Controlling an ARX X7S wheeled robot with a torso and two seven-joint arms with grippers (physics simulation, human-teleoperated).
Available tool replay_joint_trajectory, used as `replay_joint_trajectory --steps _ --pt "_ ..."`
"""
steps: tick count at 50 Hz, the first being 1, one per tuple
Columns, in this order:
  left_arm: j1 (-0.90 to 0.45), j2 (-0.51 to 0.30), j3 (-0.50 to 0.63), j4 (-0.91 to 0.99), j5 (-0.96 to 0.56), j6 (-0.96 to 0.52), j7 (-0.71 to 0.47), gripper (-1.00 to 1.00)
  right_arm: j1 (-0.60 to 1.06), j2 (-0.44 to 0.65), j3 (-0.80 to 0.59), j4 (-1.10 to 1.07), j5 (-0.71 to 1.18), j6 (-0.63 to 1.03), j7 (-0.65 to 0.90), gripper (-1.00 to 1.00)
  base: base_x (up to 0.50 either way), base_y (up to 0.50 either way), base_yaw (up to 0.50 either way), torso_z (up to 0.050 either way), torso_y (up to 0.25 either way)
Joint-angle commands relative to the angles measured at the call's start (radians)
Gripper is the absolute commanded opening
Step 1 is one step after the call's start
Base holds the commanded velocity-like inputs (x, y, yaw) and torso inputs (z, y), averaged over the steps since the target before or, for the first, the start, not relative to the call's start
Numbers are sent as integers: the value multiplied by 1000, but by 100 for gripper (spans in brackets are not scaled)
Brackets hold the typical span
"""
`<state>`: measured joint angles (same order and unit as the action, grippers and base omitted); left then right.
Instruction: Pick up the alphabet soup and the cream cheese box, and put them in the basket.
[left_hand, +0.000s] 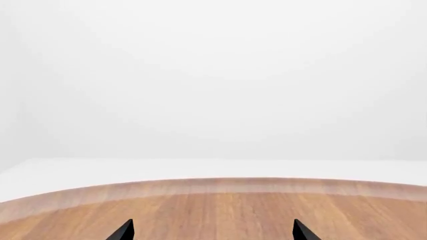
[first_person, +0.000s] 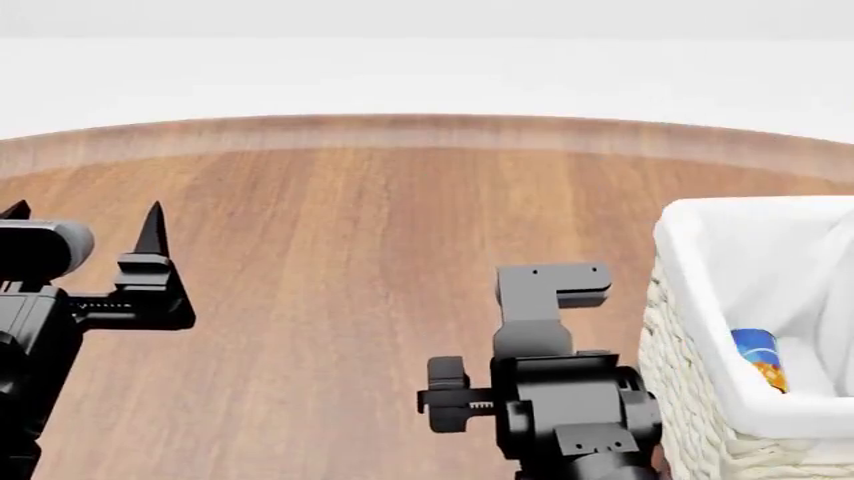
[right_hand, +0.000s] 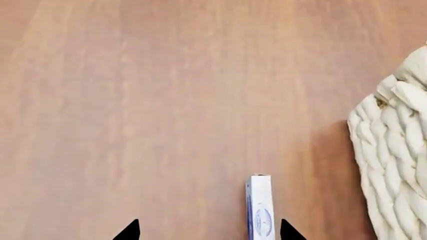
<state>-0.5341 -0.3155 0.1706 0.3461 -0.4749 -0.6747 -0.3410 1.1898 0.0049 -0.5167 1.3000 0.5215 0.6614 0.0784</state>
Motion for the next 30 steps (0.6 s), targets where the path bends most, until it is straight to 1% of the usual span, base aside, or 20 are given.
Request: replay_joint_trajectory --steps 1,15,21,24,30 --pt "1 -3 2 1 -3 2 -2 100 -19 -2 145 9 -138 17 41 100 0 0 0 0 0" --pt "3 -3 5 -8 -11 3 -2 100 -39 -1 341 9 -321 30 29 100 0 0 0 0 0" --pt "3 -3 -2 -4 -23 3 -1 100 -42 0 397 9 -377 31 30 100 0 0 0 0 0" --pt "5 -4 12 -12 0 16 -9 100 -44 2 425 9 -403 29 35 100 0 0 0 0 0" --pt "8 -10 19 -6 3 22 -6 100 -43 8 467 9 -447 24 49 100 0 0 0 0 -225"
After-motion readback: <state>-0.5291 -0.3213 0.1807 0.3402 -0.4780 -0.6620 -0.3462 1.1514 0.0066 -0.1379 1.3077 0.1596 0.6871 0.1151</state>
